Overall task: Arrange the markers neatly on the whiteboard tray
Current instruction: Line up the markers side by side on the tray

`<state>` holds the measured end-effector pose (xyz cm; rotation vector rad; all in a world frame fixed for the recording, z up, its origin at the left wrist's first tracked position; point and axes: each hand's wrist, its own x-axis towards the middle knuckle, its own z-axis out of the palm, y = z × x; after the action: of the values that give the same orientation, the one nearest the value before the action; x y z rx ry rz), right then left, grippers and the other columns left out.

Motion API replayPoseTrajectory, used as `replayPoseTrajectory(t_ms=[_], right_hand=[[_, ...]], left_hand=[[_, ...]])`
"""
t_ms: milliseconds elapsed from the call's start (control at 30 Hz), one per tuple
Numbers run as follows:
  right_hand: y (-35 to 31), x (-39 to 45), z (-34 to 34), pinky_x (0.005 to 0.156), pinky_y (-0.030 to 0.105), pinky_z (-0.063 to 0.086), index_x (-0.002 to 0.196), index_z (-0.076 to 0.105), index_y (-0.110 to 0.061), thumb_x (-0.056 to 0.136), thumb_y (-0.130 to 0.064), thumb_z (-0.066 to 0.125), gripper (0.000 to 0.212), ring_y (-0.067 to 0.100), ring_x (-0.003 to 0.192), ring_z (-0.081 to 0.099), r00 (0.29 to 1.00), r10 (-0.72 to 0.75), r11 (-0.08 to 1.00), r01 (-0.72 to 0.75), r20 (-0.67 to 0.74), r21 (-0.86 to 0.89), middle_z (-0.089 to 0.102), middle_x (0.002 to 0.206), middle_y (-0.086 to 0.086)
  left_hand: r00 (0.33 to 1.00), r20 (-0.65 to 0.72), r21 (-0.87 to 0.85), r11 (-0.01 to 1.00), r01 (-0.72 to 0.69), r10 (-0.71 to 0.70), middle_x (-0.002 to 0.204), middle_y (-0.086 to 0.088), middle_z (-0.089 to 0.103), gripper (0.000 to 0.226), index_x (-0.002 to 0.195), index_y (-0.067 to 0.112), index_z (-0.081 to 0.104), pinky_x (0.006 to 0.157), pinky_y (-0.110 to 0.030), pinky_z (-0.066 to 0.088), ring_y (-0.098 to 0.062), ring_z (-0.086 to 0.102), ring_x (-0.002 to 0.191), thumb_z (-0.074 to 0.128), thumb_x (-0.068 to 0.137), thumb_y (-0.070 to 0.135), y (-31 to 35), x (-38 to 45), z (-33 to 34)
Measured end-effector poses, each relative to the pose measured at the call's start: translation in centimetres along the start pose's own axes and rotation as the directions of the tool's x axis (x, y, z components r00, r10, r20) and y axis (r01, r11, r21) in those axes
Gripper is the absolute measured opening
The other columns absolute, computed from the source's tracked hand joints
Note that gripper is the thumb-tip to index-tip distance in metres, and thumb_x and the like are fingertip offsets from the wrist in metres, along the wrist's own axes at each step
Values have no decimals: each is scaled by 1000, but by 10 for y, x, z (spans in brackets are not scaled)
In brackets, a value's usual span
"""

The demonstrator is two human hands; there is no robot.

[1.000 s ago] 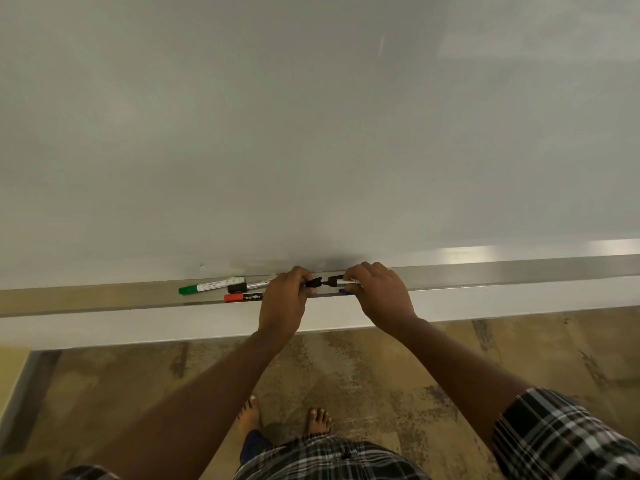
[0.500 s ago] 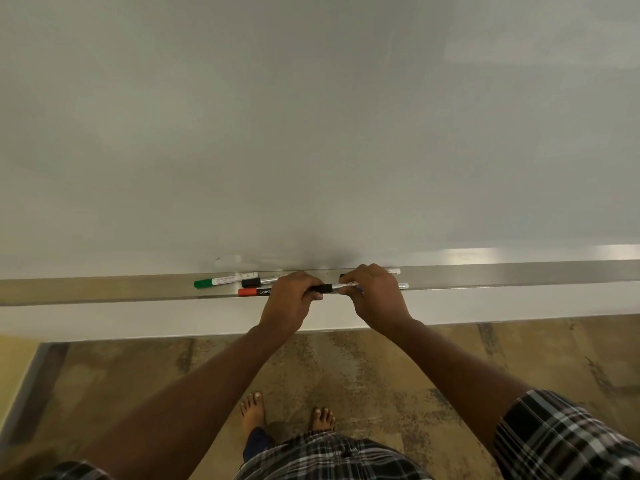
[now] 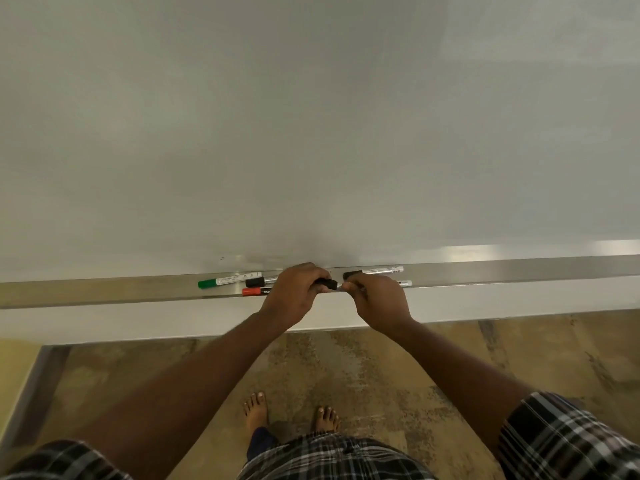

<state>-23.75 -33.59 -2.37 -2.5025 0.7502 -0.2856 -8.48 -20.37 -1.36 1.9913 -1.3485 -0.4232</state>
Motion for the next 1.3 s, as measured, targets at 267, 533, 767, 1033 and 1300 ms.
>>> replayPoseTrajectory(t_ms=[267,533,767,1033,1300], right_hand=[[34,14,-6,87,35,49,121,62,-15,84,3,64,42,23,102,53,997,-52,973,63,56,-223,56,120,5],[51,17,-7,87,42,39,106,68,-18,82,-5,71,27,28,108,55,984,-102,899,28,-148,-436,70,110,3],[64,22,5,75,38,45,105,71,-15,77,-7,79,30,27,97,50,993,-59,902,8,-107,-431,60,108,5],[85,2,-3,77,39,45,96,66,-22,88,-34,68,15,21,89,56,998,-5,951,-14,-60,-309,64,96,-4],[93,5,-5,84,40,43,104,66,-28,88,-39,69,20,19,102,51,999,34,941,-26,19,-337,59,107,-6]], left_hand=[[975,-129,180,962,203,-182,114,-7,65,33,119,11,64,90,-38,49,-25,58,105,69,87,18,-17,-1,14],[965,-91,443,858,262,-248,104,-3,63,25,108,15,71,84,-35,46,-21,51,99,66,89,29,-22,6,26],[961,-51,460,847,265,-273,103,-1,56,24,105,15,73,84,-34,44,-21,46,101,66,88,30,-29,10,34],[960,-55,428,862,272,-275,105,-3,61,21,103,15,71,86,-33,43,-21,49,103,70,85,24,-28,12,35],[960,-63,349,895,279,-274,98,-3,69,18,99,16,66,80,-34,44,-21,53,93,72,82,17,-24,12,33]])
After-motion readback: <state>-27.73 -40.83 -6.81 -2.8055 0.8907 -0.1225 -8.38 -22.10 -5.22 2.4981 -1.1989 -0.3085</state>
